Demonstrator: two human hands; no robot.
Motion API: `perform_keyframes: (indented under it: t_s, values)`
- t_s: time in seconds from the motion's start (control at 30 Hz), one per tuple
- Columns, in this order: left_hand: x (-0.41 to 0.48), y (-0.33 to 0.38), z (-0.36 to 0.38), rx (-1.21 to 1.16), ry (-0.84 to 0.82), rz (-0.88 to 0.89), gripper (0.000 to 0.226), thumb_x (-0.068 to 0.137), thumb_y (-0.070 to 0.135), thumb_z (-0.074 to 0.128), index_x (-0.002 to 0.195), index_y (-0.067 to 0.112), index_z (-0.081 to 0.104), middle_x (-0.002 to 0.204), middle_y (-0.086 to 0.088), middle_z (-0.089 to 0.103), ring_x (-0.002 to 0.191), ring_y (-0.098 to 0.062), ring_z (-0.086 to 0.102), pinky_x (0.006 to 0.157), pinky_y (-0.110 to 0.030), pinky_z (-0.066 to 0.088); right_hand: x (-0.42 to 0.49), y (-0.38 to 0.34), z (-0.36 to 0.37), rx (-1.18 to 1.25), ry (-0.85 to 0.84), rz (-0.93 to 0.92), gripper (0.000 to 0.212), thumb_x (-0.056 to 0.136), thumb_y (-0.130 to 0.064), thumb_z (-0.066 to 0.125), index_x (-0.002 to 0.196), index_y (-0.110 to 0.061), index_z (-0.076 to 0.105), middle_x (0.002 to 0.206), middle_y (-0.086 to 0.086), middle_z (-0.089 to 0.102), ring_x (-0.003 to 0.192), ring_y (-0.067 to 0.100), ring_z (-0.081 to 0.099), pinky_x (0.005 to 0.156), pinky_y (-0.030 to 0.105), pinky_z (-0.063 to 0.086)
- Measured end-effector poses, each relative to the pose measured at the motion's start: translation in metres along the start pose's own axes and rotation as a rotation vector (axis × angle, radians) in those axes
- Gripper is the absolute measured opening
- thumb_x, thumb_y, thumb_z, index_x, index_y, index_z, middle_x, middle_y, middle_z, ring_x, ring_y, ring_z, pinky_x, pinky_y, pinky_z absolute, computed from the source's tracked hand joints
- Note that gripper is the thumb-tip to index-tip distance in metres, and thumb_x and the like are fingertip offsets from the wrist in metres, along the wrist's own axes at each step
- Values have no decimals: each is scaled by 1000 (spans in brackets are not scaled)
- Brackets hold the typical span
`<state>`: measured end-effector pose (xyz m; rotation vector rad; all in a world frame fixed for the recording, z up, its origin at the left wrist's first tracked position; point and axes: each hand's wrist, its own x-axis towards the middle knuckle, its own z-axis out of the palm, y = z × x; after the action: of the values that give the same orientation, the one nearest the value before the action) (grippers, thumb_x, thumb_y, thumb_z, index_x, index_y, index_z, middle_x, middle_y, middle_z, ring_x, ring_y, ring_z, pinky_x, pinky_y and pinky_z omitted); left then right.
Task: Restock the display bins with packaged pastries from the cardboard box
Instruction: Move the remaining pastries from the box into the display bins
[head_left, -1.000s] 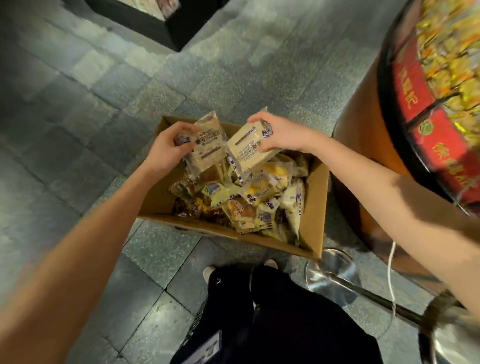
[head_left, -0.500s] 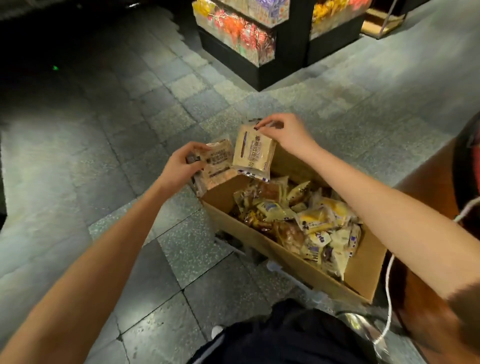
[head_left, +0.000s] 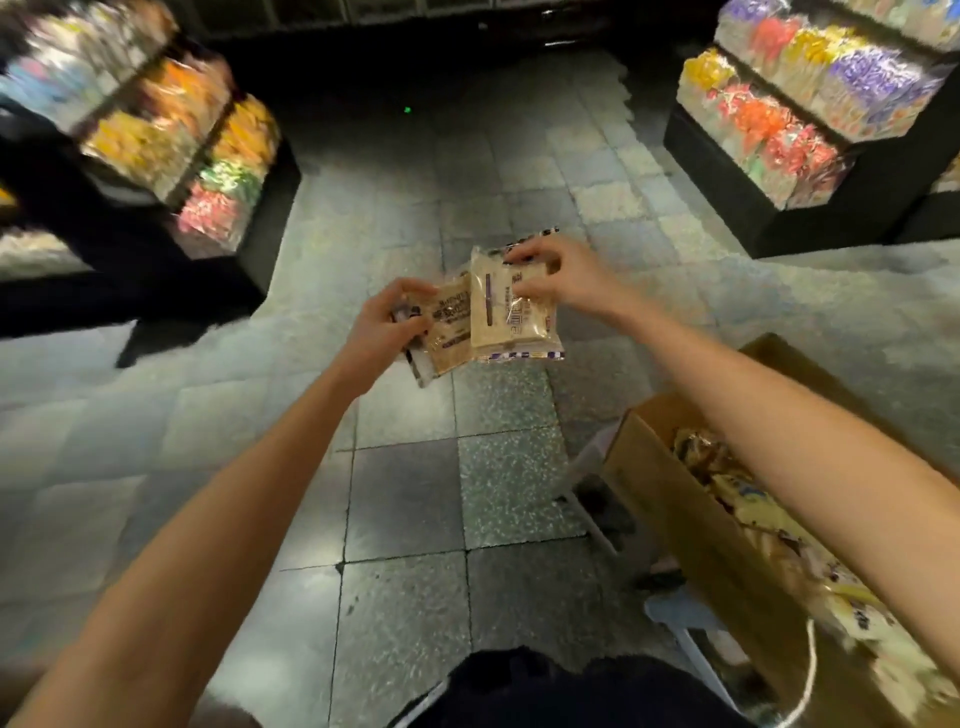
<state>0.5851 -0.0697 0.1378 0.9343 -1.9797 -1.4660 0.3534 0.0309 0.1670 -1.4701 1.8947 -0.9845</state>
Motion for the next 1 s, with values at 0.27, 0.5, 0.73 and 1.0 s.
perform_keyframes:
  t_s: [0.27, 0.5, 0.73, 1.0]
  values:
    - [-101, -56, -162, -6, 380, -159, 32, 92, -3, 54, 98, 27, 60, 121, -11, 58, 96, -23, 66, 68, -27, 58, 84, -114, 154, -98, -412, -173, 30, 92, -14, 62, 120, -22, 61, 107, -13, 56, 92, 9, 62, 57, 13, 49]
    - [-206, -101, -246, -27, 676, -267, 35, 90, -5, 55, 100, 27, 60, 116, -3, 62, 99, -27, 65, 83, -42, 57, 106, -192, 291, -173, -683, -400, 27, 94, -10, 60, 120, -16, 63, 118, -3, 58, 100, 12, 59, 68, 12, 45]
    - [-299, -131, -306, 54, 972, -363, 39, 88, -8, 57, 99, 29, 60, 104, 6, 63, 78, -5, 62, 71, -23, 57, 119, -253, 411, -252, -990, -676, 26, 95, -14, 61, 119, -22, 63, 123, -5, 60, 106, 8, 57, 85, 16, 47]
    - [-400, -138, -320, -3, 1384, -525, 36, 88, -12, 57, 102, 21, 62, 112, -4, 61, 86, 0, 63, 72, -15, 52, 100, -322, 535, -125, -1266, -855, 25, 98, -10, 52, 122, -17, 58, 118, -7, 57, 97, -3, 56, 79, 12, 50]
